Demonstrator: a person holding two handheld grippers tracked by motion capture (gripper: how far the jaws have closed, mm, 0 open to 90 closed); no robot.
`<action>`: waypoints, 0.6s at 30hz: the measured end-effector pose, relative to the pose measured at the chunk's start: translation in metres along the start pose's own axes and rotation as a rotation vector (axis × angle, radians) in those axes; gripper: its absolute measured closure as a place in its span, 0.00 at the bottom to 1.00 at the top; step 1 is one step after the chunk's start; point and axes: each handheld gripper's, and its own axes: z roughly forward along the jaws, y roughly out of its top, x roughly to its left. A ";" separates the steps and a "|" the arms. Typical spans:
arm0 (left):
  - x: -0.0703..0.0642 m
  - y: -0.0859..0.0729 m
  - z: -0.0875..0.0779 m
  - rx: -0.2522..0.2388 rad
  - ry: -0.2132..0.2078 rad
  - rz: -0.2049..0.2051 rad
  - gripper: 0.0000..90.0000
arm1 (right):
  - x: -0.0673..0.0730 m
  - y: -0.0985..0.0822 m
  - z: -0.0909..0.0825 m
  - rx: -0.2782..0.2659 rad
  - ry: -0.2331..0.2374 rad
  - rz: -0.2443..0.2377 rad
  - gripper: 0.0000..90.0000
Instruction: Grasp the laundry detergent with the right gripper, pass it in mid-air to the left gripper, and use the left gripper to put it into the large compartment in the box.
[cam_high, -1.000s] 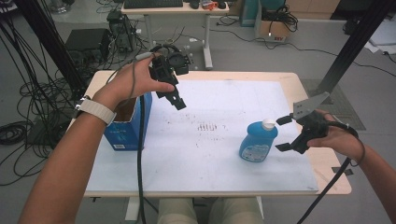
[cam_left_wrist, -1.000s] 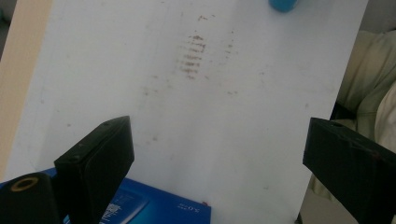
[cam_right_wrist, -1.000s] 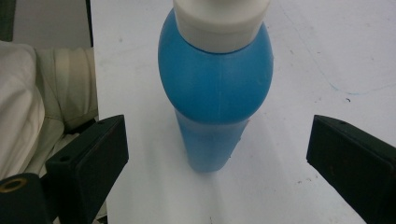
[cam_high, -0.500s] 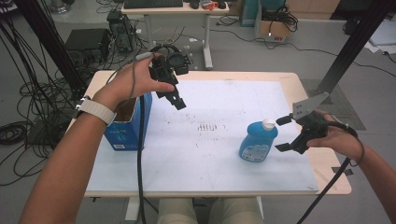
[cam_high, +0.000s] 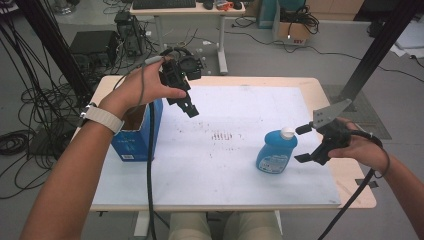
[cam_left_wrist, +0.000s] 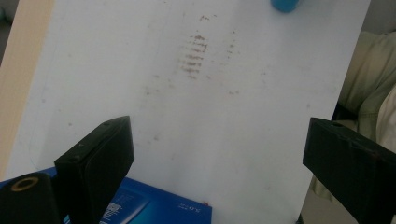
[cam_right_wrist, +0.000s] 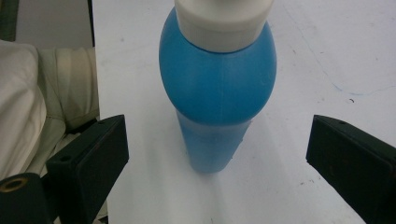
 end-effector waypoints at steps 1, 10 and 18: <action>0.000 0.000 0.000 -0.001 0.000 -0.002 0.10 | 0.001 -0.001 0.001 -0.022 -0.005 0.010 0.06; 0.000 0.000 0.000 0.000 0.002 0.000 0.10 | 0.001 0.000 0.002 -0.020 -0.002 0.005 0.06; 0.001 0.000 0.000 0.001 0.002 -0.001 0.10 | 0.001 0.001 0.002 -0.014 0.000 0.004 0.06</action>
